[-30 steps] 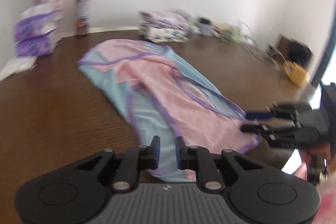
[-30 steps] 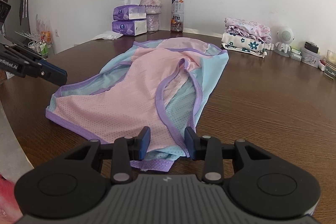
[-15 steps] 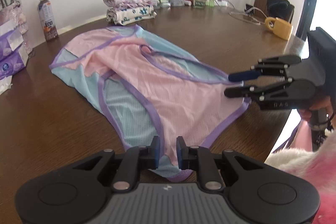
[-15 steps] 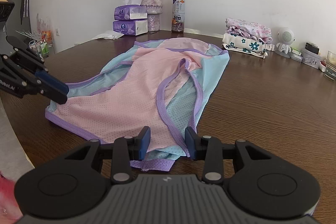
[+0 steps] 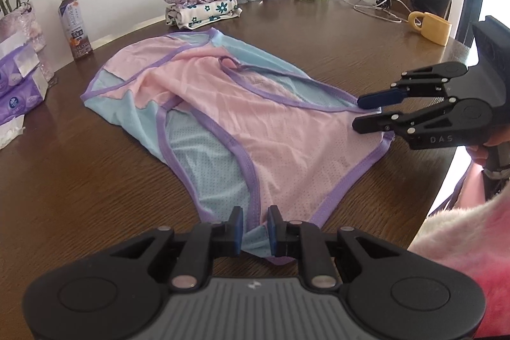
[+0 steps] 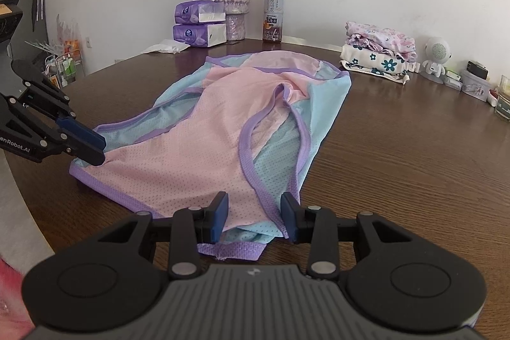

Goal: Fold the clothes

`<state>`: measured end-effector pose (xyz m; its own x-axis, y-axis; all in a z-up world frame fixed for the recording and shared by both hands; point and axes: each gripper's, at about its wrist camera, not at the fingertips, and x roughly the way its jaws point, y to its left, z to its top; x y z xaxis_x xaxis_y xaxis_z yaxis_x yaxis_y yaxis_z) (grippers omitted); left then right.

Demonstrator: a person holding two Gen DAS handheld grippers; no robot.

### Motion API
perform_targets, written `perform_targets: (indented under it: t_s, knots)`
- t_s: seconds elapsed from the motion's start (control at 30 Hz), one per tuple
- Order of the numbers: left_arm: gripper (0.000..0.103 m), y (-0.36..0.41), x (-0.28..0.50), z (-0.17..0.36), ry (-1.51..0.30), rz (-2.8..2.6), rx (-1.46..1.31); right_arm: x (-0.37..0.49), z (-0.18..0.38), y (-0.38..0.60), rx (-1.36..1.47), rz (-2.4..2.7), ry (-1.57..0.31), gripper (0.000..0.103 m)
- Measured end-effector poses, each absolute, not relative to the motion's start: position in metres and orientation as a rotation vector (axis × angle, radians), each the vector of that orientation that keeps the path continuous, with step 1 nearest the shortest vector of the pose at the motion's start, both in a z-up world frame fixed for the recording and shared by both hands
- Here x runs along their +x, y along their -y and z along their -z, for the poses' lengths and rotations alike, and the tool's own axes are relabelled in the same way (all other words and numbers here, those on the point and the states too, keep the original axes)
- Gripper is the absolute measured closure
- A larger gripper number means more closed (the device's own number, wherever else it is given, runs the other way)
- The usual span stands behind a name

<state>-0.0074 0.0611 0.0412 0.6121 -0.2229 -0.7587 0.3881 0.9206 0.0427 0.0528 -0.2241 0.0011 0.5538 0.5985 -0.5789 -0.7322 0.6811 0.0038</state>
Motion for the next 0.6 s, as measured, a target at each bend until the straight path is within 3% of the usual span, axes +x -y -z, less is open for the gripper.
perform_targets:
  t_s: [0.23,0.43,0.6]
  knots:
    - [0.086,-0.066,-0.001,-0.037,-0.877,0.363,0.167,0.054,-0.002,0.222,-0.266,-0.812,-0.597,0.063]
    - [0.103,-0.076,-0.002,-0.039,-0.845,0.303,0.125,0.054,-0.004,0.223,-0.284,-0.828,-0.607,0.063]
    - [0.102,-0.081,-0.012,-0.049,-0.784,0.286,0.125,0.057,-0.009,0.222,-0.315,-0.832,-0.617,0.063]
